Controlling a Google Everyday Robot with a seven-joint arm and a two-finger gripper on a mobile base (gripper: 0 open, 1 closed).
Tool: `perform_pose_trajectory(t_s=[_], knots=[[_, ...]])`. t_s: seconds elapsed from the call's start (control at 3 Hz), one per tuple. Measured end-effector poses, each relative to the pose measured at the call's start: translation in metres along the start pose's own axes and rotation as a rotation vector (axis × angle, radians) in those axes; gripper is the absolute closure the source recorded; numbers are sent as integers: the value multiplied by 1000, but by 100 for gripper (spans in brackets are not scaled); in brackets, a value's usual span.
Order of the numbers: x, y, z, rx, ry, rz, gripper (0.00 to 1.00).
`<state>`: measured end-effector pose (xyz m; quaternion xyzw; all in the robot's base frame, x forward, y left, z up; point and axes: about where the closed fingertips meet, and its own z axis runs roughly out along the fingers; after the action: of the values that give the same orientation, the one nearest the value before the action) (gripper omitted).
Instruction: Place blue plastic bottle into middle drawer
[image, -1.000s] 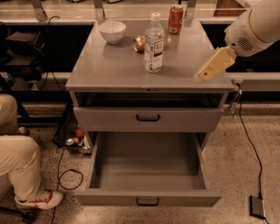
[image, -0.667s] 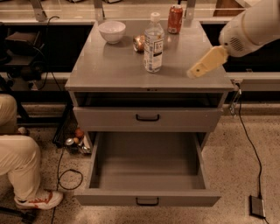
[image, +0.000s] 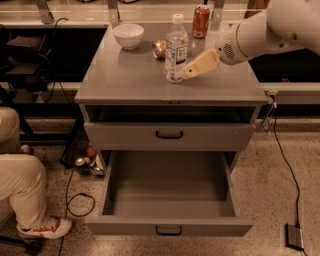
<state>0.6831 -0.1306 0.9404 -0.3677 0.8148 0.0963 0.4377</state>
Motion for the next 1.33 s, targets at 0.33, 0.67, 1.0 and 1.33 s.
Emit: perform_pose_trajectory(t_s=[0.33,0.67,1.0,1.33], knots=[[-26,17,52,-8,-91,48,0],[-42,19,81,17,-158,74,0],[-55,16,105,39,-220,96,18],[-59,13,116,48,-264,112,41]])
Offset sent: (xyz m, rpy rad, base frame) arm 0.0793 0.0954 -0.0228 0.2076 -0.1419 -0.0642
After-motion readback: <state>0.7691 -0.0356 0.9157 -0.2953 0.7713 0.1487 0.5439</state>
